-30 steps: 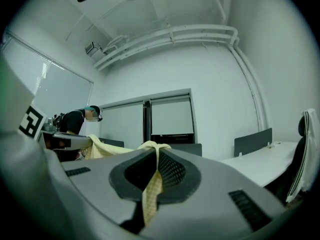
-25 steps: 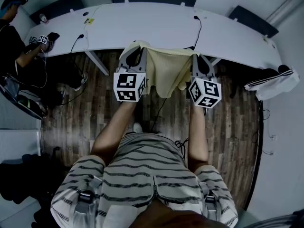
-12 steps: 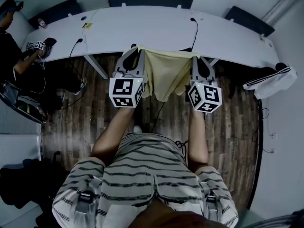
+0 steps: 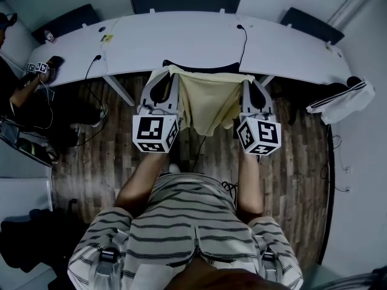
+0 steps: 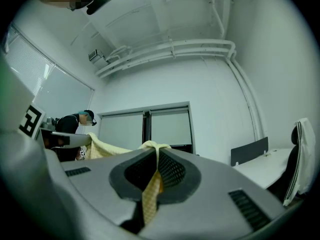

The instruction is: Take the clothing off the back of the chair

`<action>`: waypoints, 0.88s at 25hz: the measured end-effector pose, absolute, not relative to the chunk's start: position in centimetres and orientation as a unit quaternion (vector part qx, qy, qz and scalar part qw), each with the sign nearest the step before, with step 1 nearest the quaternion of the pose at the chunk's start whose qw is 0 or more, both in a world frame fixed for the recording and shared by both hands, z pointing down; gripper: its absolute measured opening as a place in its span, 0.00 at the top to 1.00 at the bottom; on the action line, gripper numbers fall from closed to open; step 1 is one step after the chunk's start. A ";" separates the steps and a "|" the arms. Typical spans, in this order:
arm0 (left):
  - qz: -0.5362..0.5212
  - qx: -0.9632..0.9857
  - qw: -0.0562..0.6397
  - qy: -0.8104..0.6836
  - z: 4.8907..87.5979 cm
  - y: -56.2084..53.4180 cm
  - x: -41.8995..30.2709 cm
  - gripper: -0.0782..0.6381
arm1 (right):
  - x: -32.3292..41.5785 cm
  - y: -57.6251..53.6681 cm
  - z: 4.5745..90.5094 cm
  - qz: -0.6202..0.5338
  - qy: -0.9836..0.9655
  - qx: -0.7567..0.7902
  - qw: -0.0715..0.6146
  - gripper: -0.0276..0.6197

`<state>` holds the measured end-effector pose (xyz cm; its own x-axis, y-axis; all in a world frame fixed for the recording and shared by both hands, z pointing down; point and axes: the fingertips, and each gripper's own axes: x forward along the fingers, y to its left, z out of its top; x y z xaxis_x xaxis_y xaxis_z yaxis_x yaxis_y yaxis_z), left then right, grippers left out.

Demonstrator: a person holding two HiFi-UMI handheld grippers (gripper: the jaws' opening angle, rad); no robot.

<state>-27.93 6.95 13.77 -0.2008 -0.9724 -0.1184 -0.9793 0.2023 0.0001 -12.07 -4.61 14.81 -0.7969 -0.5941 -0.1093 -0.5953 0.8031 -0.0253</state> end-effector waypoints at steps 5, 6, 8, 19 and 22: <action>0.034 -0.633 0.045 0.772 14.3 7.7 -27.0 0.84 | -11.4 -3.7 15.4 0.009 0.948 -0.316 0.048 0.93; 0.033 -0.632 0.045 0.773 14.5 7.8 -27.0 0.84 | -11.4 -3.6 15.7 0.010 0.947 -0.317 0.047 0.93; 0.031 -0.632 0.044 0.773 14.9 8.1 -26.8 0.84 | -11.2 -3.3 16.1 0.009 0.947 -0.319 0.044 0.93; 0.021 -0.629 0.035 0.776 16.7 8.8 -26.2 0.84 | -10.7 -2.4 18.2 0.014 0.944 -0.328 0.033 0.93; 0.018 -0.627 0.032 0.778 17.5 8.8 -26.2 0.84 | -10.7 -2.3 19.2 0.014 0.944 -0.328 0.030 0.93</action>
<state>-26.19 8.83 17.50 -0.2114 -0.9747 -0.0727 -0.9770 0.2128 -0.0128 -10.72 -2.27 19.20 -0.7825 -0.6193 -0.0652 -0.6209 0.7839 0.0062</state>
